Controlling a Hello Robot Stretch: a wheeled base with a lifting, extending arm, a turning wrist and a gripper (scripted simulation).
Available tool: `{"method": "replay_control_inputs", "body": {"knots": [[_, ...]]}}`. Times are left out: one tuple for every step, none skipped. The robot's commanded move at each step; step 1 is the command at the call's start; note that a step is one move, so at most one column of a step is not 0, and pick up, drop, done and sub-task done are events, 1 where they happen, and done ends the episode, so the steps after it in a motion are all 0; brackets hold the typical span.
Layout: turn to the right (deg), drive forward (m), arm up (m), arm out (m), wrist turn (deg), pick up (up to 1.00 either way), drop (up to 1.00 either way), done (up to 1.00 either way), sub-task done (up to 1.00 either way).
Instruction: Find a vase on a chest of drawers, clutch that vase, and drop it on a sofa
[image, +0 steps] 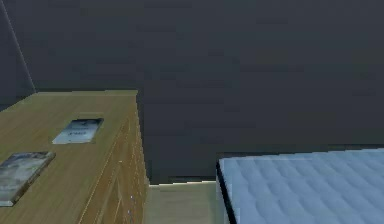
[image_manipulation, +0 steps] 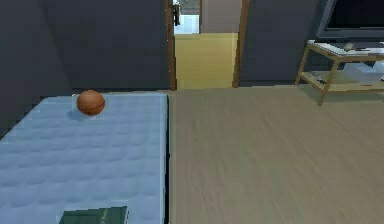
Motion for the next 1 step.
{"method": "replay_control_inputs", "body": {"knots": [[0.0,0.30,0.00,0.00,0.0,0.00,0.00,0.00,0.00]]}}
